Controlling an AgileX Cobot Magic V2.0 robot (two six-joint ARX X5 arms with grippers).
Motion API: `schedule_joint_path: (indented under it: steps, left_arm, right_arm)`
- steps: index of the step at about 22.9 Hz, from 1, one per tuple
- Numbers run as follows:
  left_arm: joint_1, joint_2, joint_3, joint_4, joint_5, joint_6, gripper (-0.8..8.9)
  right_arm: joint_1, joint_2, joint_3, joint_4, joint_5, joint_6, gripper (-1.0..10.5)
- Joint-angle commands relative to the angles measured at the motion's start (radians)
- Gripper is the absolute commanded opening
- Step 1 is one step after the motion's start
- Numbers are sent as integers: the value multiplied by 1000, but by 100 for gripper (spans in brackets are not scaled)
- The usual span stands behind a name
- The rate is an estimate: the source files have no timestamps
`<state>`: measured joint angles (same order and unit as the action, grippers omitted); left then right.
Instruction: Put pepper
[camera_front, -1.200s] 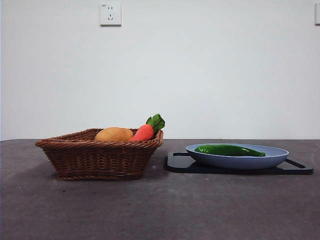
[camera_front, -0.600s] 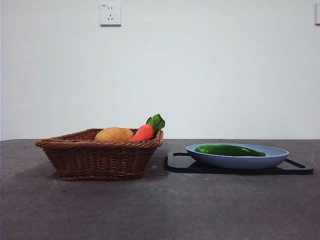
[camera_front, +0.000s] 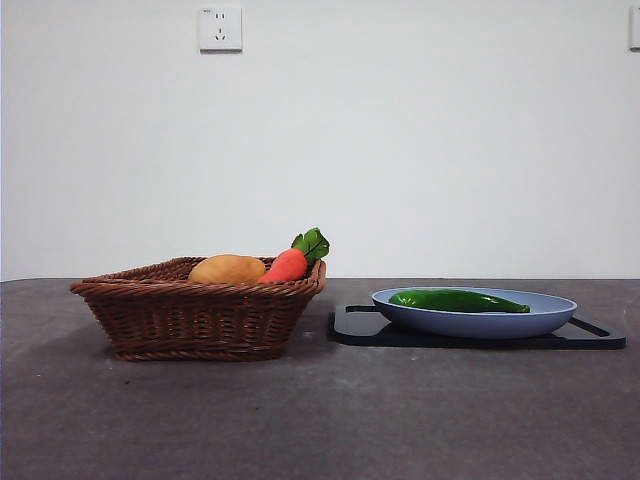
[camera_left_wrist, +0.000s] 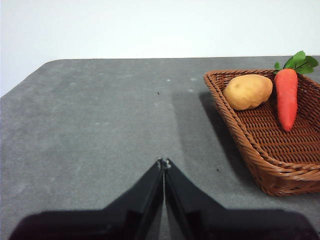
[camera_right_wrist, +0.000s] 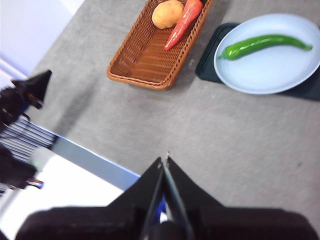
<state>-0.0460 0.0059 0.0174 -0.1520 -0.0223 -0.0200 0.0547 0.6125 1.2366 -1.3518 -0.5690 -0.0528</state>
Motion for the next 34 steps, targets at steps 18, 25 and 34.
schedule_joint_path:
  steps: [18, 25, 34]
  left_arm:
    - [3, -5, -11, 9, 1, -10, 8]
    - [3, -5, -11, 9, 1, -10, 8]
    - [3, -5, -11, 9, 1, -10, 8]
  right_arm:
    - [-76, -513, -1040, 1270, 211, 63, 11]
    - [-64, -591, -1178, 1272, 212, 71, 11]
    - [-64, -613, -1229, 1215, 211, 93, 11]
